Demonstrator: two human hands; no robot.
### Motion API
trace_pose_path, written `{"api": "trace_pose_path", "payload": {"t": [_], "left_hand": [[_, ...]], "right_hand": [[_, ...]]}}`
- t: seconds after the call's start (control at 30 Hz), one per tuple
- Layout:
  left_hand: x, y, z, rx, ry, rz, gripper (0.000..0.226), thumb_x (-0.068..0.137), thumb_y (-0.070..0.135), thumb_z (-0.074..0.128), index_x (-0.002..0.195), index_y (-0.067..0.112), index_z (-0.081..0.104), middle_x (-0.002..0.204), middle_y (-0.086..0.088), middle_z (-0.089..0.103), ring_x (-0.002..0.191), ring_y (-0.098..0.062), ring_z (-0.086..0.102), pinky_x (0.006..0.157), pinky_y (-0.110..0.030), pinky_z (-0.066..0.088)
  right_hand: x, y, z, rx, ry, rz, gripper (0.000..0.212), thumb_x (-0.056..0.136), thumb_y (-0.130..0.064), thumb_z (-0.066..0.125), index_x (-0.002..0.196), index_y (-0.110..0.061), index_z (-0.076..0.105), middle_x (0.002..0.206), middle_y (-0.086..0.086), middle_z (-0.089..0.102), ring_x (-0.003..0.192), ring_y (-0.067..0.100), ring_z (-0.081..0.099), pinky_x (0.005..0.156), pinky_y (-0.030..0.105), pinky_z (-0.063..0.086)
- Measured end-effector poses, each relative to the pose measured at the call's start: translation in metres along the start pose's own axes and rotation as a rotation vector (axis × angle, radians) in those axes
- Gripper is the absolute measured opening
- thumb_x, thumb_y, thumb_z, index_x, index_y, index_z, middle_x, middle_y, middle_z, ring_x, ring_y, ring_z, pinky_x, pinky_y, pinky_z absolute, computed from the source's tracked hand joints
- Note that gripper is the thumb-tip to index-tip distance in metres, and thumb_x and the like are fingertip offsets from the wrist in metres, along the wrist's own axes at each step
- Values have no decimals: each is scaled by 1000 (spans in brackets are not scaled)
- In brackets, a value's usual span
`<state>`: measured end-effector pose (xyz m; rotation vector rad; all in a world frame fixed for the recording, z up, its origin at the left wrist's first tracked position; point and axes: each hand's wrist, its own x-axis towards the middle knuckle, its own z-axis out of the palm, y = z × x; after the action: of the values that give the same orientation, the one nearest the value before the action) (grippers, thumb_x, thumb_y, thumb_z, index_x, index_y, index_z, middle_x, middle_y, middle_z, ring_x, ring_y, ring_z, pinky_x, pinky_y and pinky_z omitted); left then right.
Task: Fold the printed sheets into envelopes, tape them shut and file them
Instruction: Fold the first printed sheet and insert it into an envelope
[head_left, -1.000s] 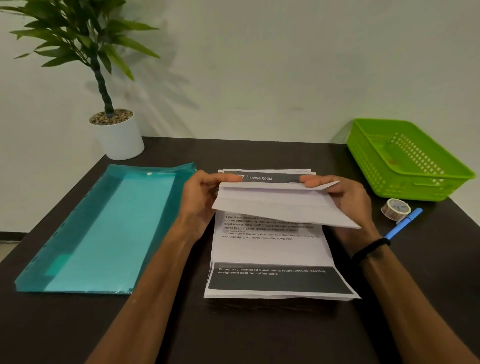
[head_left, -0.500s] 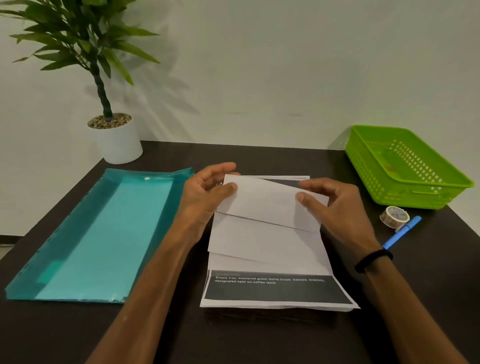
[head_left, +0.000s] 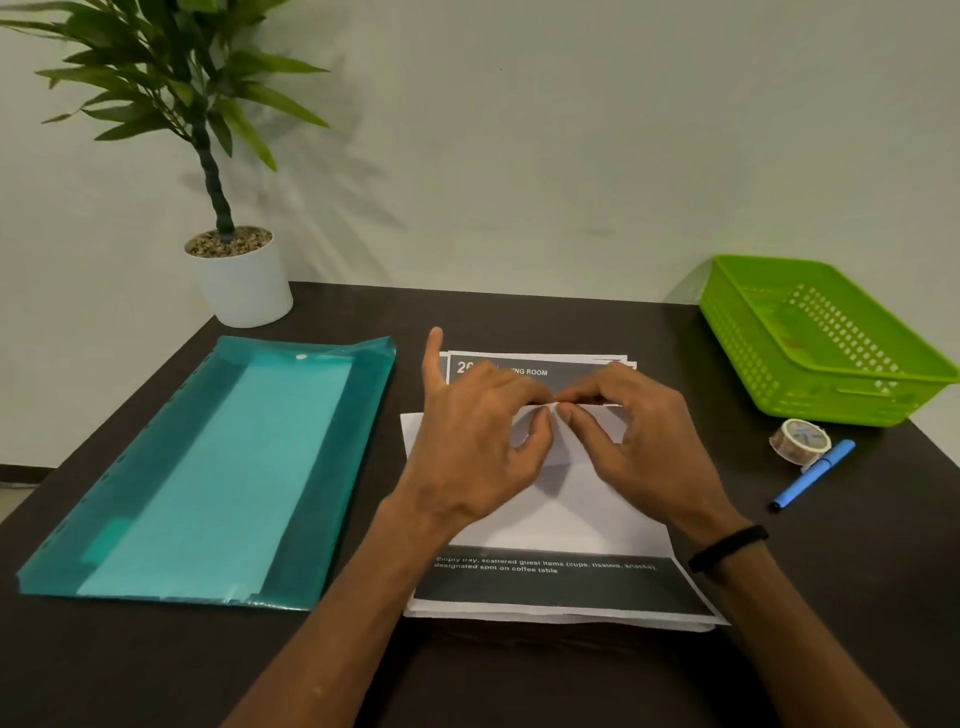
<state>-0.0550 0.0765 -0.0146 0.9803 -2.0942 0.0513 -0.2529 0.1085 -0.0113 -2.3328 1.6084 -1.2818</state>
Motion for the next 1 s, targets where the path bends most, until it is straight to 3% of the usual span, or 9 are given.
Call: {"api": "trace_pose_path", "payload": {"t": [0.13,0.23,0.37,0.5,0.63,0.73,0.83,1.0], "left_hand": [[0,3,1,1,52,-45,21,92,49,66,96,33,78,96,12,78,101,-8,69,127,-60,6],[0,3,-2,16,60,-66,20,91,49,67,93,32,78,93,12,78,98,-8,70,125,-62,11],[2,-8,-10,40,90,-121,13,87,40,66,84,32,75,86,16,75,88,-6,67,121,-66,18],[4,-24,-17,65,132,-197,9,87,34,67,82,31,73,84,19,73,80,-7,63,121,-62,22],[3,-34,-19,-3,191,-249,6,86,32,68,83,27,71,79,16,70,69,-8,58,111,-56,39],[3,-35,-20,-77,218,-253,7,86,30,69,83,24,71,75,13,67,64,-7,53,87,-45,54],[3,-40,-24,-168,264,-306,10,87,30,68,84,21,72,77,11,69,66,-12,60,66,-27,54],[2,-46,-24,-157,272,-309,14,89,32,69,89,19,73,83,9,71,71,-10,62,68,-11,47]], "right_hand": [[-1,-4,3,4,-1,-23,11,93,-18,79,102,-14,75,97,-7,70,89,3,63,84,8,49],[-2,-2,5,6,-13,-17,10,94,-18,77,101,-13,73,97,-5,69,88,3,61,84,5,47],[-1,5,0,-7,9,33,10,96,-24,73,99,-15,71,95,-10,64,90,-2,60,82,4,45],[2,11,-14,9,63,44,4,96,-13,74,94,-13,70,94,-5,68,90,4,63,84,7,45],[2,15,-21,20,40,84,2,97,-13,73,98,-14,71,97,-7,68,95,5,64,84,8,46],[2,18,-20,3,24,112,2,97,-15,71,98,-16,70,98,-8,66,95,4,63,84,6,45],[2,22,-25,-7,52,184,4,98,-16,69,97,-19,68,98,-9,67,93,4,62,80,7,44],[1,28,-31,74,109,316,3,100,-16,67,99,-19,66,98,-9,68,91,5,64,73,8,49]]}}
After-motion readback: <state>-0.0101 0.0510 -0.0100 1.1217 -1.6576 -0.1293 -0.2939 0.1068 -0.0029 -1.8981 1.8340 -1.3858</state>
